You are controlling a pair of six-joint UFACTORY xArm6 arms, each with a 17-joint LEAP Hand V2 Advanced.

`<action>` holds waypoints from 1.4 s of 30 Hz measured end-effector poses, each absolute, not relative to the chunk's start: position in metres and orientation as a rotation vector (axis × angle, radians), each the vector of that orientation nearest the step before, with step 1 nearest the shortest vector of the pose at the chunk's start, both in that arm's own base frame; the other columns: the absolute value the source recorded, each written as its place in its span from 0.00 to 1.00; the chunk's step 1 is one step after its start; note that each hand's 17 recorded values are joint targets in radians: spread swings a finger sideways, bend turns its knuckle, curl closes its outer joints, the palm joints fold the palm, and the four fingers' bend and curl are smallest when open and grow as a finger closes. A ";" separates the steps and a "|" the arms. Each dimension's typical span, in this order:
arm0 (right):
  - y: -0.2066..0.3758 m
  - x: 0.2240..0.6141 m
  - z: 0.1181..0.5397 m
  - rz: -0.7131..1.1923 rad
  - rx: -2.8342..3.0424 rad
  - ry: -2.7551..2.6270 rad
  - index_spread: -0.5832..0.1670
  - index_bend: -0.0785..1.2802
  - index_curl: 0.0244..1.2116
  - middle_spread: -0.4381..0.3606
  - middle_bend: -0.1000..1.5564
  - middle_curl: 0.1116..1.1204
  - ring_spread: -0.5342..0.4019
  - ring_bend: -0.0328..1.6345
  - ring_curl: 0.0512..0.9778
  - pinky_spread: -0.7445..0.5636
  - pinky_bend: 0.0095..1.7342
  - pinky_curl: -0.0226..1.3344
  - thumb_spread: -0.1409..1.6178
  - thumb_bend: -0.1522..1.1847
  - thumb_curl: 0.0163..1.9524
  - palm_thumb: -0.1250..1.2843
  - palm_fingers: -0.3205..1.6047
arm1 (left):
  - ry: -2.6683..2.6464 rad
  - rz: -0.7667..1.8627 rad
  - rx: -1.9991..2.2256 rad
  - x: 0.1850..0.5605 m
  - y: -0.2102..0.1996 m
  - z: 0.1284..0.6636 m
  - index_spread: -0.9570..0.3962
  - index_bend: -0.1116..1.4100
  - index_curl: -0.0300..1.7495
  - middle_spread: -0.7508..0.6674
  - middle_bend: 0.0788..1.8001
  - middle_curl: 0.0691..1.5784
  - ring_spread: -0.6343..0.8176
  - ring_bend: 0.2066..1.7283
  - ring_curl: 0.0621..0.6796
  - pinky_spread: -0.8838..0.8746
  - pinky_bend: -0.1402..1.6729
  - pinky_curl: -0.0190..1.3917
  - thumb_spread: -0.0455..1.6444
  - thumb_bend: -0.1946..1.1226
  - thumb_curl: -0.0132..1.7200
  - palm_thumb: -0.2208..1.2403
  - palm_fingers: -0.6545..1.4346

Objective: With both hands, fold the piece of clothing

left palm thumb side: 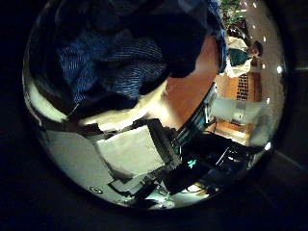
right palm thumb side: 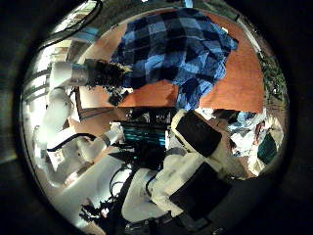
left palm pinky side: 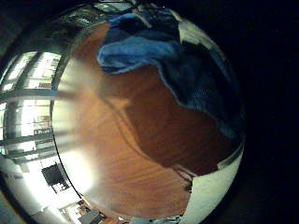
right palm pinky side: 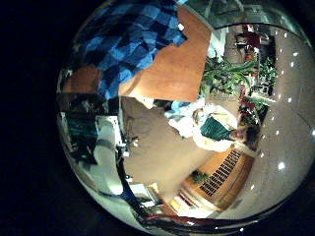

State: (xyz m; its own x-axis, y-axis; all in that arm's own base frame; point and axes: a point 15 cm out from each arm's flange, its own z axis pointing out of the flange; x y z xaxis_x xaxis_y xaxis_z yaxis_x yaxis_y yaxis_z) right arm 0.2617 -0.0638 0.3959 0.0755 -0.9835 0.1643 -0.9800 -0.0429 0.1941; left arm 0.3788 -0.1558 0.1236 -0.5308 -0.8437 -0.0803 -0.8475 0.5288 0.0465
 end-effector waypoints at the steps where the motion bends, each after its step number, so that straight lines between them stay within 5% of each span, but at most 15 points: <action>1: -0.064 0.262 0.396 -0.020 2.100 -1.978 0.31 0.19 0.25 0.54 0.18 0.22 0.70 0.21 0.20 0.84 0.13 0.23 0.81 0.10 0.17 0.52 0.32 | 2.697 0.128 -1.510 0.381 -0.151 0.128 0.33 0.50 0.36 0.24 0.50 0.38 0.14 0.57 0.64 0.21 0.50 0.38 0.63 0.18 0.25 0.60 0.93; 14: -0.061 0.252 0.358 -0.146 2.066 -1.916 0.30 0.16 0.24 0.52 0.17 0.22 0.62 0.26 0.22 0.81 0.16 0.24 0.81 0.10 0.17 0.51 0.35 | 2.649 0.190 -1.615 0.396 -0.088 0.174 0.29 0.67 0.46 0.22 0.61 0.46 0.13 0.69 0.77 0.15 0.63 0.49 0.67 0.13 0.28 0.63 0.88; 32: -0.028 0.248 0.221 -0.286 2.116 -1.647 0.32 0.15 0.19 0.41 0.25 0.28 0.39 0.45 0.30 0.70 0.19 0.23 0.72 0.09 0.17 0.45 0.37 | 2.666 0.239 -1.632 0.393 -0.084 0.181 0.29 0.69 0.50 0.23 0.63 0.47 0.14 0.73 0.77 0.14 0.64 0.54 0.68 0.13 0.29 0.59 0.86; 42: -0.016 0.244 0.175 -0.265 2.154 -1.569 0.35 0.16 0.19 0.41 0.27 0.30 0.39 0.47 0.31 0.69 0.23 0.23 0.68 0.10 0.17 0.45 0.33 | 2.661 0.243 -1.651 0.394 -0.080 0.180 0.28 0.68 0.50 0.23 0.63 0.47 0.14 0.73 0.76 0.14 0.63 0.55 0.68 0.13 0.29 0.58 0.86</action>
State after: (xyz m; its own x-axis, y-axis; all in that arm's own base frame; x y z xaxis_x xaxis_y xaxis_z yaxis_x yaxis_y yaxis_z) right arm 0.2439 -0.0160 0.1754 0.3312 -0.9370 0.1113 -0.8482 -0.2440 0.4701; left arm 0.3940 -0.0801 0.1801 -0.4473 -0.8907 -0.0815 -0.8907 0.4353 0.1313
